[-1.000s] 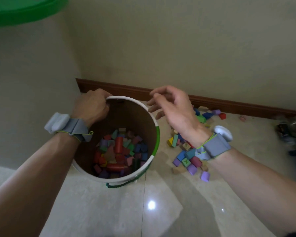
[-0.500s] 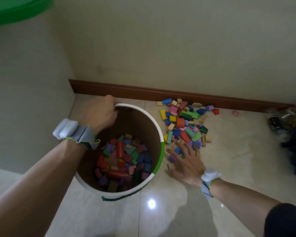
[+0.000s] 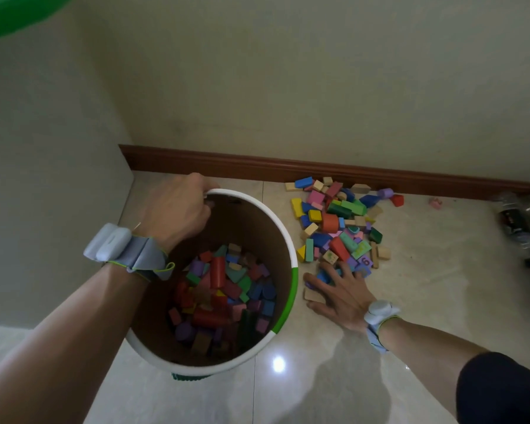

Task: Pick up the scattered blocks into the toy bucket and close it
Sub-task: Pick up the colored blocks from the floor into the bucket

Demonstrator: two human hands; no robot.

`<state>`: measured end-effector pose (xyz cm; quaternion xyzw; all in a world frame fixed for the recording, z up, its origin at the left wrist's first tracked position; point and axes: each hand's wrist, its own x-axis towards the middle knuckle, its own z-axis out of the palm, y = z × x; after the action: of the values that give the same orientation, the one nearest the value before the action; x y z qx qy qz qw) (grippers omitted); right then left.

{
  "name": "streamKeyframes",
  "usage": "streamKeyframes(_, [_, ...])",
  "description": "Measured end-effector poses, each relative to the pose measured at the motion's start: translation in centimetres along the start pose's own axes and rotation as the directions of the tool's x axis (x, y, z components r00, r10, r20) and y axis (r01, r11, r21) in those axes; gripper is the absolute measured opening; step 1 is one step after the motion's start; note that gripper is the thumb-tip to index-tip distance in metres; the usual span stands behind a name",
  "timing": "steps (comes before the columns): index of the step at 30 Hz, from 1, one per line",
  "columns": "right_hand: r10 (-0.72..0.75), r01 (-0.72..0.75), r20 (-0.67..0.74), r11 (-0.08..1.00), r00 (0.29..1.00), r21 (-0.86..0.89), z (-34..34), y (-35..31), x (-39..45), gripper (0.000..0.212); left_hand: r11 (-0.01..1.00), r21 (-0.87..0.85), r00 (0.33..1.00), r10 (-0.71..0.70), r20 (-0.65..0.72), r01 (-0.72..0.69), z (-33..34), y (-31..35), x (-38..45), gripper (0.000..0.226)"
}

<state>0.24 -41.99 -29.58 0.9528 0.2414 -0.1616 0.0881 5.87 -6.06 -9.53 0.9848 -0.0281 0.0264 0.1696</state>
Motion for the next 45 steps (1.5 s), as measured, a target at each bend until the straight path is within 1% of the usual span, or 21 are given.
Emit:
streamKeyframes(4, [0.008,-0.007,-0.093,1.0,0.996,0.005,0.0,-0.3,0.2,0.056,1.0,0.023,1.0,0.021,-0.005,-0.021,0.1,0.1,0.6,0.024])
streamKeyframes(8, [0.019,-0.021,-0.148,1.0,0.989,-0.011,0.6,-0.4,0.3,0.052,0.999,0.032,1.0,0.023,-0.006,-0.023,0.2,0.1,0.8,0.023])
streamKeyframes(13, [0.099,-0.092,-0.225,0.995,0.969,0.042,0.9,-0.8,1.3,0.042,0.999,0.032,1.0,0.025,0.01,-0.025,0.2,0.1,0.9,0.022])
streamKeyframes(16, [0.107,-0.104,-0.257,0.994,0.96,0.024,1.1,-0.9,1.5,0.041,0.999,0.032,0.999,0.026,0.019,-0.026,0.2,0.0,0.9,0.025])
streamKeyframes(19, [0.118,-0.117,-0.27,0.993,0.956,0.018,1.1,-1.1,1.6,0.04,1.0,0.016,0.999,0.022,0.026,-0.023,0.3,-0.1,0.9,0.025])
streamKeyframes(23, [0.159,-0.151,-0.272,0.987,0.949,0.051,0.7,-1.6,1.7,0.036,0.998,0.057,1.0,0.002,0.027,-0.003,0.4,-0.3,1.0,0.026])
streamKeyframes(28, [0.162,-0.154,-0.241,0.987,0.957,0.054,0.0,-1.6,1.6,0.039,0.997,0.077,0.998,-0.015,0.053,0.011,0.4,-0.3,1.0,0.028])
streamKeyframes(30, [0.17,-0.161,-0.248,0.985,0.954,0.055,-0.4,-1.8,1.6,0.04,0.997,0.075,0.998,-0.018,0.058,0.014,0.3,-0.2,0.9,0.027])
streamKeyframes(33, [0.266,-0.232,-0.307,0.962,0.914,0.144,-1.6,-2.6,2.0,0.039,0.996,0.083,0.998,-0.018,0.064,0.013,0.0,0.0,0.8,0.026])
streamKeyframes(35, [0.36,-0.266,-0.341,0.919,0.868,0.291,-2.4,-2.6,2.5,0.038,0.997,0.075,0.998,-0.024,0.066,0.019,-0.1,0.1,0.8,0.025])
streamKeyframes(36, [0.404,-0.269,-0.325,0.881,0.855,0.389,-2.9,-2.4,3.0,0.036,0.998,0.066,0.997,-0.026,0.067,0.022,-0.1,0.1,0.8,0.025])
streamKeyframes(37, [0.458,-0.277,-0.288,0.822,0.841,0.498,-3.4,-2.3,3.4,0.034,0.998,0.059,0.997,-0.027,0.067,0.024,-0.1,0.2,0.8,0.025])
streamKeyframes(38, [0.533,-0.294,-0.243,0.729,0.811,0.619,-4.1,-2.1,3.9,0.032,0.998,0.058,0.997,-0.029,0.066,0.025,-0.1,0.2,0.7,0.025])
streamKeyframes(39, [0.616,-0.302,-0.194,0.606,0.763,0.736,-4.9,-2.0,4.4,0.029,0.998,0.062,0.997,-0.032,0.065,0.028,-0.2,0.2,0.7,0.025])
streamKeyframes(41, [0.732,-0.285,-0.072,0.352,0.678,0.891,-7.2,-2.0,5.2,0.023,0.997,0.068,0.997,-0.046,0.059,0.042,-0.2,0.2,0.7,0.026])
streamKeyframes(42, [0.748,-0.277,-0.015,0.263,0.663,0.924,-8.5,-1.9,5.6,0.021,0.997,0.064,0.997,-0.056,0.056,0.052,-0.2,0.2,0.7,0.026])
streamKeyframes(43, [0.749,-0.268,0.023,0.208,0.662,0.941,-9.8,-1.8,5.8,0.021,0.996,0.059,0.996,-0.065,0.06,0.061,-0.2,0.2,0.8,0.026])
streamKeyframes(45, [0.72,-0.211,0.005,0.196,0.694,0.958,-13.0,-1.6,5.9,0.031,0.996,0.043,0.994,-0.085,0.069,0.082,-0.2,0.3,0.8,0.026])
